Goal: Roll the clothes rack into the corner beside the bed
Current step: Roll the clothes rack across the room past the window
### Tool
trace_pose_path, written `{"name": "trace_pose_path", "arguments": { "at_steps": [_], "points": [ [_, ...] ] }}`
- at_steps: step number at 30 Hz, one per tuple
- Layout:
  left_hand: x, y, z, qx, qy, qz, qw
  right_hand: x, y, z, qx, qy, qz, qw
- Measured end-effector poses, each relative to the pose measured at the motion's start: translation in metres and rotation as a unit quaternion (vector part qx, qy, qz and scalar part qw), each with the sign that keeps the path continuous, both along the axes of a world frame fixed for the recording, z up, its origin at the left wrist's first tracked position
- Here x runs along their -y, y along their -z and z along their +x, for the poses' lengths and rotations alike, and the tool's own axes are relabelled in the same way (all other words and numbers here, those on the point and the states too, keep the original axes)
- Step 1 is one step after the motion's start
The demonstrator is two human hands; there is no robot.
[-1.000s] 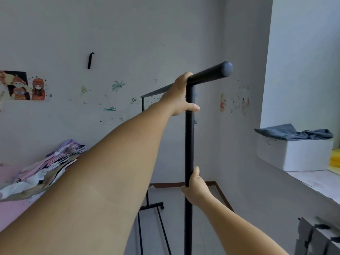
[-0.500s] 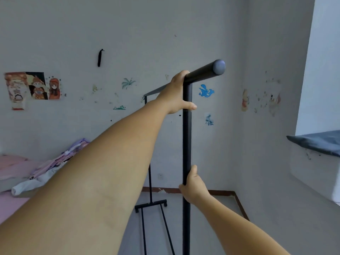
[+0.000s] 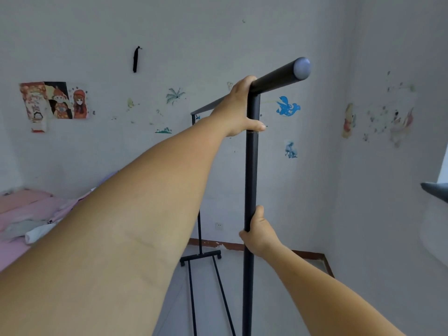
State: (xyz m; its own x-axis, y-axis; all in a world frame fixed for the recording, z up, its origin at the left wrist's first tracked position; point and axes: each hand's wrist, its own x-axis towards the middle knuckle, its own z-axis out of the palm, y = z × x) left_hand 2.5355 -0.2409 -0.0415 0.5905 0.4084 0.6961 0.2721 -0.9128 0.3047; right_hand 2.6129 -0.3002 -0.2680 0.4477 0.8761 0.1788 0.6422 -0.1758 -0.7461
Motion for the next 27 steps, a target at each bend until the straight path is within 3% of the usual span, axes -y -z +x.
{"name": "trace_pose_path", "arguments": {
  "at_steps": [16, 27],
  "points": [
    [-0.07, 0.0, 0.106, -0.013, -0.046, 0.046, 0.998, -0.066, 0.0, 0.109, -0.006, -0.037, 0.008, 0.999],
    [-0.049, 0.0, 0.128, -0.026, -0.08, 0.047, 0.995, -0.054, 0.004, 0.136, 0.0, -0.073, 0.024, 0.997]
  ]
}}
